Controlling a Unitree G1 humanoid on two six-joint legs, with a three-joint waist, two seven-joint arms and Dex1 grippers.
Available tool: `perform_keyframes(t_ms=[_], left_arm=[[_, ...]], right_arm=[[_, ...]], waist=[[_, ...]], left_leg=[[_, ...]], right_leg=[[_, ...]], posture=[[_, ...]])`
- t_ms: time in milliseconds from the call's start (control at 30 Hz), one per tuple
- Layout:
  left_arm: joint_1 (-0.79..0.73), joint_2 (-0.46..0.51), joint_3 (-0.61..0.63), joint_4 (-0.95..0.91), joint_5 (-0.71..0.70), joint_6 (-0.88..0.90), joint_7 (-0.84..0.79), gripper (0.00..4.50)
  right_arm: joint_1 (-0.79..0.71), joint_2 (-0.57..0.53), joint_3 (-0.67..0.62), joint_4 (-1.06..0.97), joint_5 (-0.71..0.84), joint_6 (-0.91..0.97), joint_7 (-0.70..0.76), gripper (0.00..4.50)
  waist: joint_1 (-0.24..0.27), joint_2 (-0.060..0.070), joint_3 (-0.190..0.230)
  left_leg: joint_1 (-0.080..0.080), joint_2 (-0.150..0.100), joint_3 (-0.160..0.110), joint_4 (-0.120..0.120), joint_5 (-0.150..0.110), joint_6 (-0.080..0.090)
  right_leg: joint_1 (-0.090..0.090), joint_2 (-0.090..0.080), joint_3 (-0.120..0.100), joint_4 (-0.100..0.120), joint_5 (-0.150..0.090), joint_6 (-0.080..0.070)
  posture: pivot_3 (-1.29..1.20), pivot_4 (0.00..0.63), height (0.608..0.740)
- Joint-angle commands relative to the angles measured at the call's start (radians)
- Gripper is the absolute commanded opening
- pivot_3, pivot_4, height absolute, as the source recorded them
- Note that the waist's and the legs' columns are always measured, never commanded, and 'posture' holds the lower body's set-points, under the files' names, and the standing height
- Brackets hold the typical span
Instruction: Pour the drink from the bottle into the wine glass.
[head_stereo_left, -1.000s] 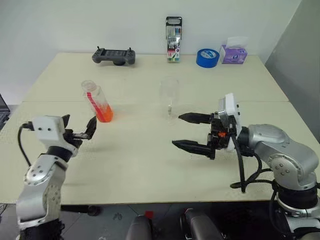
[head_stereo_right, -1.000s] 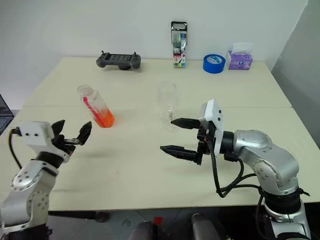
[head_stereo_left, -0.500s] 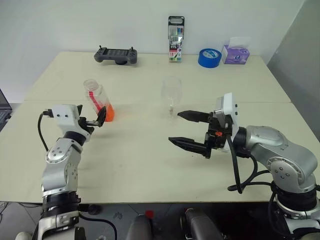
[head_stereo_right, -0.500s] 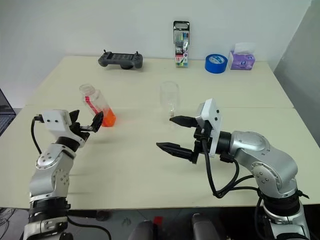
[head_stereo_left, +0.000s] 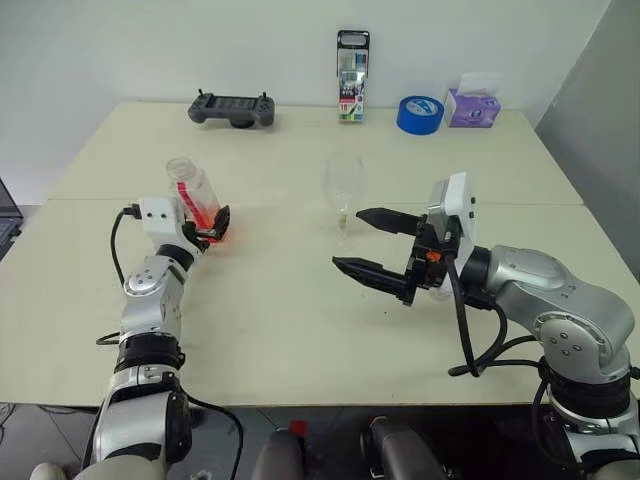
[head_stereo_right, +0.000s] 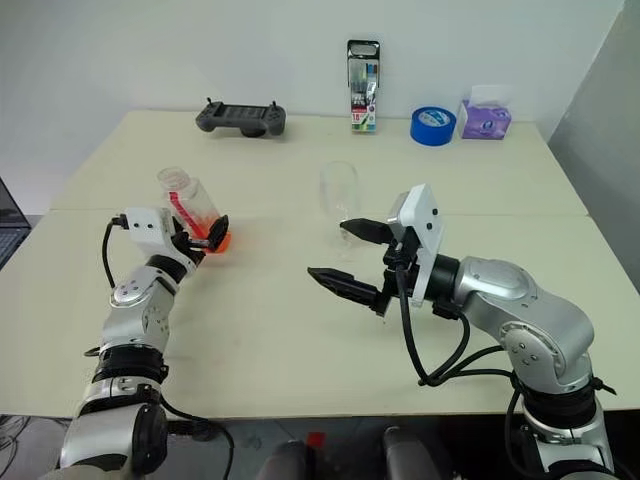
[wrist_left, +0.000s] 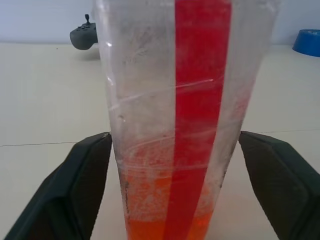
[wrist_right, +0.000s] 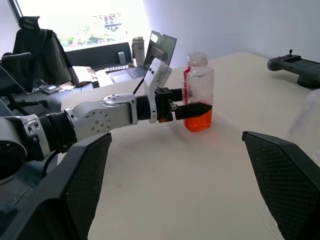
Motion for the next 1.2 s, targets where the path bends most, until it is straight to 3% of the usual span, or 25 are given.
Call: perform_keyframes(t_ms=[33, 133, 200, 400, 533, 633, 767, 1200], left_arm=[[-0.024, 0.025, 0.012, 0.019, 0.006, -0.042, -0.011, 2.96], [-0.021, 0.034, 0.015, 0.032, 0.008, -0.057, -0.008, 2.06], [-0.019, 0.039, 0.015, 0.036, 0.013, -0.066, 0.002, 1.70], [-0.012, 0.064, -0.068, -0.074, 0.108, -0.059, 0.008, 1.67], [-0.074, 0.090, -0.159, -0.161, 0.192, -0.040, -0.022, 1.67], [-0.204, 0.105, -0.247, -0.159, 0.271, -0.059, -0.072, 1.67], [-0.329, 0.143, -0.332, -0.084, 0.365, -0.139, -0.120, 1.67], [-0.637, 0.189, -0.537, 0.233, 0.652, -0.458, -0.069, 1.67]], right_arm=[[-0.007, -0.005, -0.023, -0.040, 0.023, -0.009, -0.018, 4.50], [-0.005, -0.007, -0.021, -0.041, 0.023, -0.012, -0.027, 4.50], [0.000, -0.010, -0.018, -0.041, 0.019, -0.018, -0.030, 4.50], [0.027, 0.002, -0.031, -0.037, -0.061, -0.074, -0.096, 4.50], [0.003, 0.021, -0.039, 0.035, -0.144, -0.148, -0.135, 4.50], [-0.014, 0.035, -0.028, 0.111, -0.209, -0.224, -0.139, 4.50], [-0.016, 0.061, -0.010, 0.141, -0.251, -0.281, -0.128, 4.50], [-0.009, 0.100, -0.001, 0.145, -0.288, -0.328, -0.111, 4.50]], waist=[[0.000, 0.000, 0.000], [0.000, 0.000, 0.000], [0.000, 0.000, 0.000], [0.000, 0.000, 0.000], [0.002, 0.000, 0.000], [0.004, -0.001, 0.000], [0.006, 0.000, 0.000], [0.001, 0.000, 0.000]], left_leg=[[0.000, 0.000, 0.000, 0.000, 0.000, 0.000], [-0.001, 0.000, -0.001, 0.000, 0.000, 0.000], [-0.001, 0.000, -0.001, 0.000, 0.000, 0.000], [-0.001, 0.000, -0.001, 0.000, 0.000, 0.000], [-0.005, 0.000, -0.002, 0.001, 0.000, -0.001], [-0.005, 0.000, -0.001, 0.002, 0.000, -0.001], [-0.013, -0.001, -0.005, 0.011, 0.000, 0.000], [-0.014, -0.003, -0.004, 0.014, 0.000, 0.000]], right_leg=[[0.000, 0.000, 0.000, 0.000, 0.000, 0.000], [-0.001, 0.000, -0.001, 0.000, 0.000, 0.000], [-0.001, 0.000, -0.001, 0.001, 0.000, 0.000], [-0.001, 0.000, -0.001, 0.001, 0.000, 0.000], [-0.004, 0.000, -0.001, 0.002, 0.001, 0.001], [-0.004, 0.000, 0.000, 0.002, 0.001, 0.001], [-0.006, 0.001, -0.005, 0.003, 0.001, 0.001], [-0.007, 0.001, -0.003, 0.007, 0.002, 0.002]], posture=[[0.00, 0.150, 0.740], [0.00, 0.150, 0.740], [0.00, 0.150, 0.740], [0.00, 0.150, 0.740], [0.00, 0.150, 0.740], [0.00, 0.150, 0.740], [0.00, 0.150, 0.740], [0.00, 0.150, 0.740]])
